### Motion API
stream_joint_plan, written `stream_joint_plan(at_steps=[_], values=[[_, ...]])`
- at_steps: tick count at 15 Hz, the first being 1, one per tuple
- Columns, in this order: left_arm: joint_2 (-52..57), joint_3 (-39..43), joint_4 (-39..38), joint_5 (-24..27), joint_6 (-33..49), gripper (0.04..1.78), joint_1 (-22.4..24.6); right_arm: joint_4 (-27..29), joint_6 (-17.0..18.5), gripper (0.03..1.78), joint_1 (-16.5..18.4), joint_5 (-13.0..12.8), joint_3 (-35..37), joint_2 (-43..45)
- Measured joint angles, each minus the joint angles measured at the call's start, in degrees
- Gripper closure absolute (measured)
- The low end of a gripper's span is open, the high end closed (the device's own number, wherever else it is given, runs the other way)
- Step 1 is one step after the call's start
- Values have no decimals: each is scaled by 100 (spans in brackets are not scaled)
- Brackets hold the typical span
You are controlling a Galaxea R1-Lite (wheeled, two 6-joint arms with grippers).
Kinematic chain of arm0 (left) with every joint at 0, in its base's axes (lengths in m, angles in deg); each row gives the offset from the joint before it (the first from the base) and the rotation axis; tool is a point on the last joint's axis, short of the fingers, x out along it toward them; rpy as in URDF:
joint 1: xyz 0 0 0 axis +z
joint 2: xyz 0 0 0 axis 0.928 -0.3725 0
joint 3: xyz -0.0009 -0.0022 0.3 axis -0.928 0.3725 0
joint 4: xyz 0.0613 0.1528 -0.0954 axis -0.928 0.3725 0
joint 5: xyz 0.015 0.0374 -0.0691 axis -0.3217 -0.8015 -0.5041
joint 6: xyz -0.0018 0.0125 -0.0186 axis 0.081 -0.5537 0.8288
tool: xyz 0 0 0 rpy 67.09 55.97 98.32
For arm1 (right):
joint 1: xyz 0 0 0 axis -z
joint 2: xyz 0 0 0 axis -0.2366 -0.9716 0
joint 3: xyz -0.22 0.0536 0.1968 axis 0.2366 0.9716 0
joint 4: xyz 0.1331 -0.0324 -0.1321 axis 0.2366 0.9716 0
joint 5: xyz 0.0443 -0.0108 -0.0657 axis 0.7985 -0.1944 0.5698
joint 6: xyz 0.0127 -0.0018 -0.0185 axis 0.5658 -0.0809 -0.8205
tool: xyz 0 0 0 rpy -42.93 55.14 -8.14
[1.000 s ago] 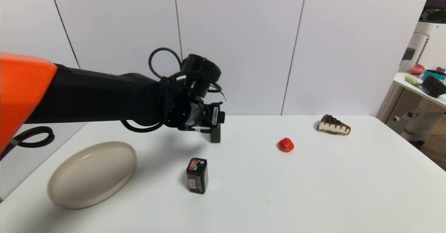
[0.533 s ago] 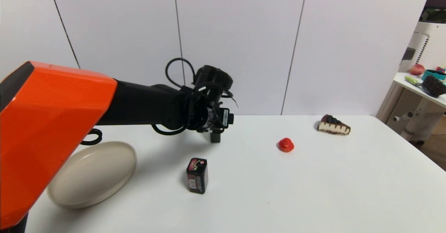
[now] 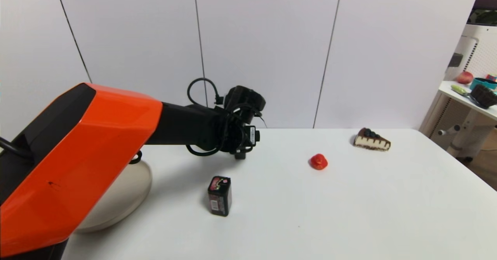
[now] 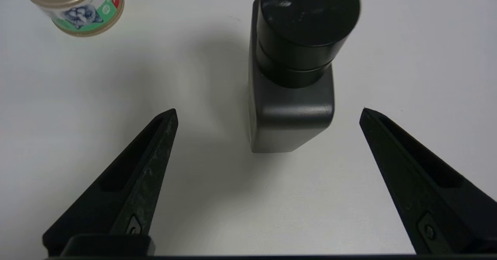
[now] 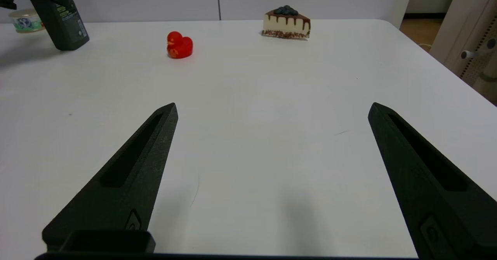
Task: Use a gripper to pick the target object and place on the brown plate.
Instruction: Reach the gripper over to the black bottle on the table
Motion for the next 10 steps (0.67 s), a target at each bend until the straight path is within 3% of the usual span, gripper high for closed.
stream_joint_plan(at_steps=[10], values=[[-500,-505,0,15,60,13,29,-5,0,12,0,2,0,0]])
